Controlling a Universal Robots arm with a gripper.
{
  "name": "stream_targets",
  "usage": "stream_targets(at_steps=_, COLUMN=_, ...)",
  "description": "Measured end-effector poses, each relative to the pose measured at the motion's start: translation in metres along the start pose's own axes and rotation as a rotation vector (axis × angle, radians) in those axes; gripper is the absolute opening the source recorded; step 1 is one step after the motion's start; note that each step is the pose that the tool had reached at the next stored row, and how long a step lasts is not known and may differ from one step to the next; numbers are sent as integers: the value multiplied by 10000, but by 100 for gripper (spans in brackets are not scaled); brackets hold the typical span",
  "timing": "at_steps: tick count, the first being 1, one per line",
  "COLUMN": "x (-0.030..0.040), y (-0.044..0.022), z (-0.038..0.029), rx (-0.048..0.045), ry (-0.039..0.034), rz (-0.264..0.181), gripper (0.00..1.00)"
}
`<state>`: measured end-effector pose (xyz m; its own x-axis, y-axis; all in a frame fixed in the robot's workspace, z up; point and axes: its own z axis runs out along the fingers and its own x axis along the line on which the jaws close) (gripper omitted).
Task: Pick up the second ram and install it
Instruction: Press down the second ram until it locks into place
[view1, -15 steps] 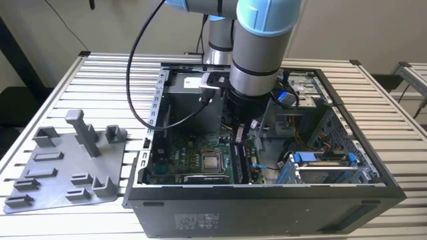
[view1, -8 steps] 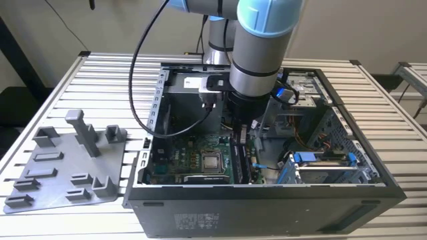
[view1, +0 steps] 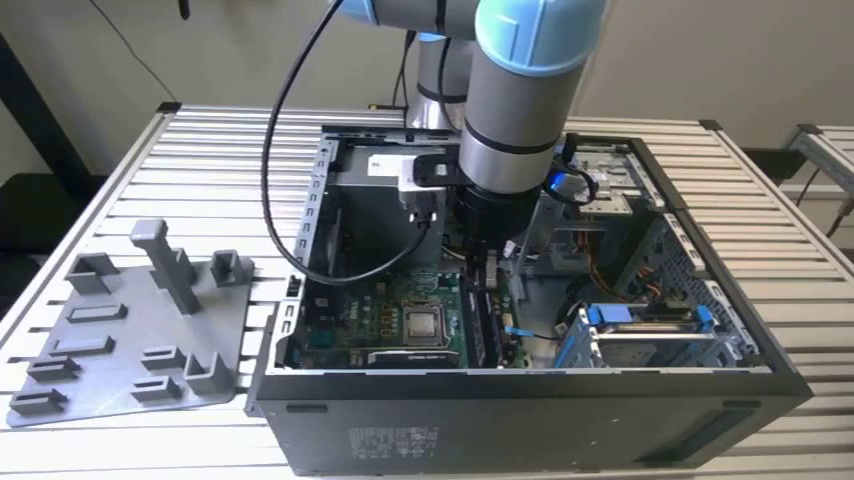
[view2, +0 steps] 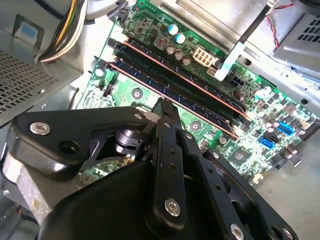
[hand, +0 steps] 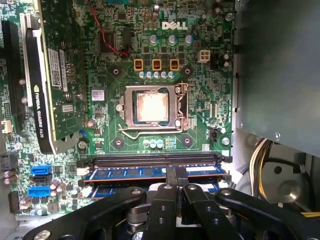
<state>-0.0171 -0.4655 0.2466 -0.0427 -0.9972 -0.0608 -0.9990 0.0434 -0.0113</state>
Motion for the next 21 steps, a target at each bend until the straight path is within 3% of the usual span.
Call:
stream_targets(at_steps=5, x=30, y=-50, z=35, rx=-72, ry=1, rz=-6, gripper=11)
stream_targets(at_steps=11, x=96, y=-96, z=68, rx=-306, ry=12, rz=-3, gripper=11)
stream_targets(at_steps=21, x=180, y=-115, z=97, rx=-330, ry=11, rz=-2, gripper=11)
